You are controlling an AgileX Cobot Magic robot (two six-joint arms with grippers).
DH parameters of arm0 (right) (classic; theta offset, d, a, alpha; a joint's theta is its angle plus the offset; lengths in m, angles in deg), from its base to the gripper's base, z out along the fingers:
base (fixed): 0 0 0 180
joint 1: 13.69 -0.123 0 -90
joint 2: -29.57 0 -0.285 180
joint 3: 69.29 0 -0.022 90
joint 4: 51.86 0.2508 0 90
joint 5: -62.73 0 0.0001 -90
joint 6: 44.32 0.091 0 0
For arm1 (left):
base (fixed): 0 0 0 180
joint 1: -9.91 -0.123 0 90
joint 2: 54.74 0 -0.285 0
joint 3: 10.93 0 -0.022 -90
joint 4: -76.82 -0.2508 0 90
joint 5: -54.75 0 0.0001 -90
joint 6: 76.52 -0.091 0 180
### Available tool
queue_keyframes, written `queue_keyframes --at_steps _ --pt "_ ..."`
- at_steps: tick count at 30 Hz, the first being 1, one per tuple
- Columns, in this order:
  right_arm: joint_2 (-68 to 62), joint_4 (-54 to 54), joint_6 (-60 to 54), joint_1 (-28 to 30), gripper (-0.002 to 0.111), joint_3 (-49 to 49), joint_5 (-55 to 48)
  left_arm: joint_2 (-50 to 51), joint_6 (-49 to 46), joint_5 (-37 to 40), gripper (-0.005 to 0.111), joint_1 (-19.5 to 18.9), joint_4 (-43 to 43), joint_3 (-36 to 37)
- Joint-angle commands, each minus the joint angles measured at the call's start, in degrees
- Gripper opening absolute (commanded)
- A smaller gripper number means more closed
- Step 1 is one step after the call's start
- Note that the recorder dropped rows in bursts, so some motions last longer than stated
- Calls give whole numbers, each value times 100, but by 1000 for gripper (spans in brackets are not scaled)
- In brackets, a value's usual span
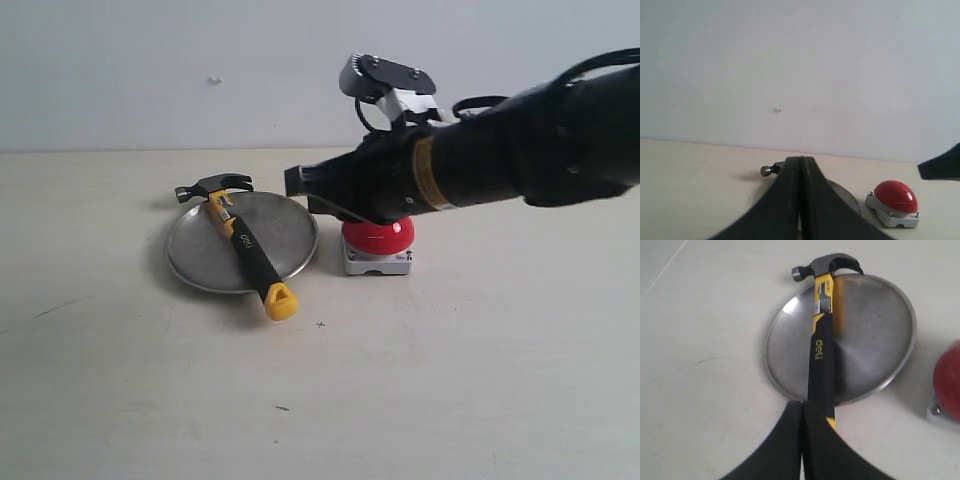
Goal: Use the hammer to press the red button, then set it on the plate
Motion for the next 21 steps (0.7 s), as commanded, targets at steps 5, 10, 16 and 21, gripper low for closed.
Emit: queue_keyframes --at_steps 5,10,16,21 --pt "2179 -81 -423 -14 0 1711 114 -35 14 -7 0 -6 30 19" --pt "3128 -107 -433 -14 0 2185 805 -35 14 -7 0 -6 30 19" --pt "3621 -107 -433 -14 0 2185 1193 -35 14 -7 0 -6 30 19" --pt "3764 -189 -910 -14 0 2185 1091 -35 14 -7 0 -6 30 19"
